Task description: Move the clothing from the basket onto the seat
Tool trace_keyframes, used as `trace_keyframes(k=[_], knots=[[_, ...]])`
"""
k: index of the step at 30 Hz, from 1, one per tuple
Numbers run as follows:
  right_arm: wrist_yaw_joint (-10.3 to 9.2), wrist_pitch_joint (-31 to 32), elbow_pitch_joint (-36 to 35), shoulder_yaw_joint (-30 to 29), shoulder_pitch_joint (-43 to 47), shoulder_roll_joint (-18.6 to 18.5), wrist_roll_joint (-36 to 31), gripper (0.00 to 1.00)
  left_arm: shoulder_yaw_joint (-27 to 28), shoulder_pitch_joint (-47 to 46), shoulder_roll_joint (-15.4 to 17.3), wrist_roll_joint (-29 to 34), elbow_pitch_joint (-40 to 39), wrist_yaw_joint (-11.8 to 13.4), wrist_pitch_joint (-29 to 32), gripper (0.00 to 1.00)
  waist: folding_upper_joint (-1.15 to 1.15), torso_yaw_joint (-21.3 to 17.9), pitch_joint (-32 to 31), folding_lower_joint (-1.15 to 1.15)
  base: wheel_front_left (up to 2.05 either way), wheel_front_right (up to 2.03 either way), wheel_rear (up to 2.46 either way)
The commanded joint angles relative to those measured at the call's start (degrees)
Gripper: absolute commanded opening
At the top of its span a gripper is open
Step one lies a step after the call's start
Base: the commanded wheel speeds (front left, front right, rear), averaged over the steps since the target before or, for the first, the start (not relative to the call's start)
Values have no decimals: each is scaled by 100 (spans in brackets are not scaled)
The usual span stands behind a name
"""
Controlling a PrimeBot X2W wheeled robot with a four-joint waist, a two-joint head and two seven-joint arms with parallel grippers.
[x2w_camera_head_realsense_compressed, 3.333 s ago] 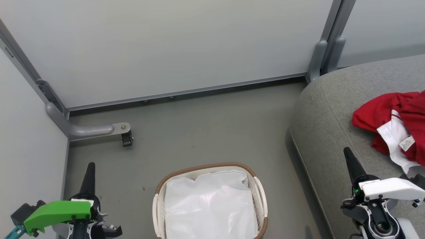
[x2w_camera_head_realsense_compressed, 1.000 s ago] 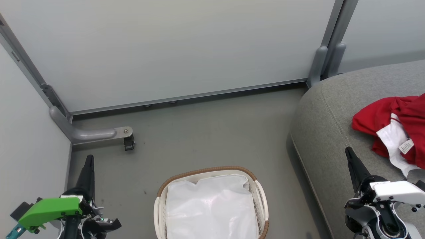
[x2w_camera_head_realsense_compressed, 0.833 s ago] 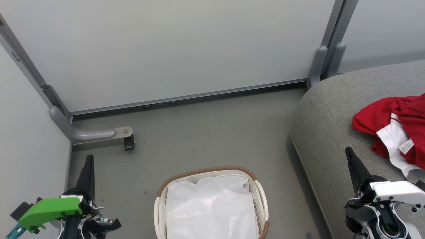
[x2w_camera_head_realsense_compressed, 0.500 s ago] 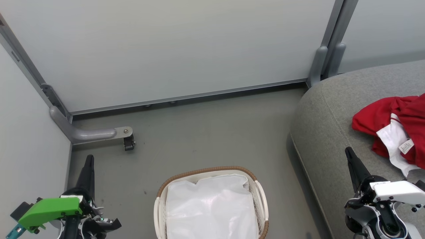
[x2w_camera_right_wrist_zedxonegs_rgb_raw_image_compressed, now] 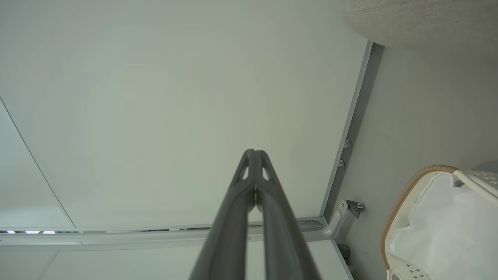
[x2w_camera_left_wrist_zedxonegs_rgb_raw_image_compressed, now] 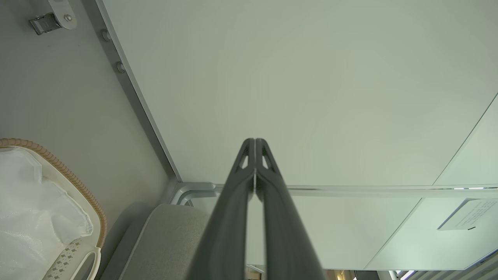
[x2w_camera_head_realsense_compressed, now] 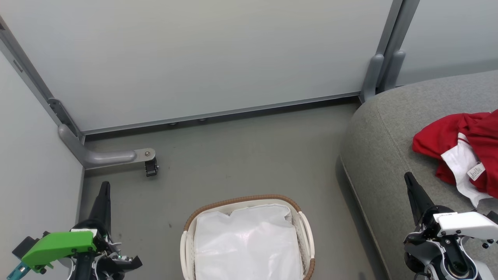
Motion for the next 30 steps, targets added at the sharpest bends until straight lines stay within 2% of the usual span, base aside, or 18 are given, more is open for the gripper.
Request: trace_keyframes(k=[1,30], knots=[[0,9,-20,-7,64,-34,19,0,12,-69,38,-20,-9,-29,19,0,0,0,0,0,0,0,0],[0,8,-20,-7,65,-34,20,0,11,-69,38,-20,-8,-29,19,0,0,0,0,0,0,0,0]])
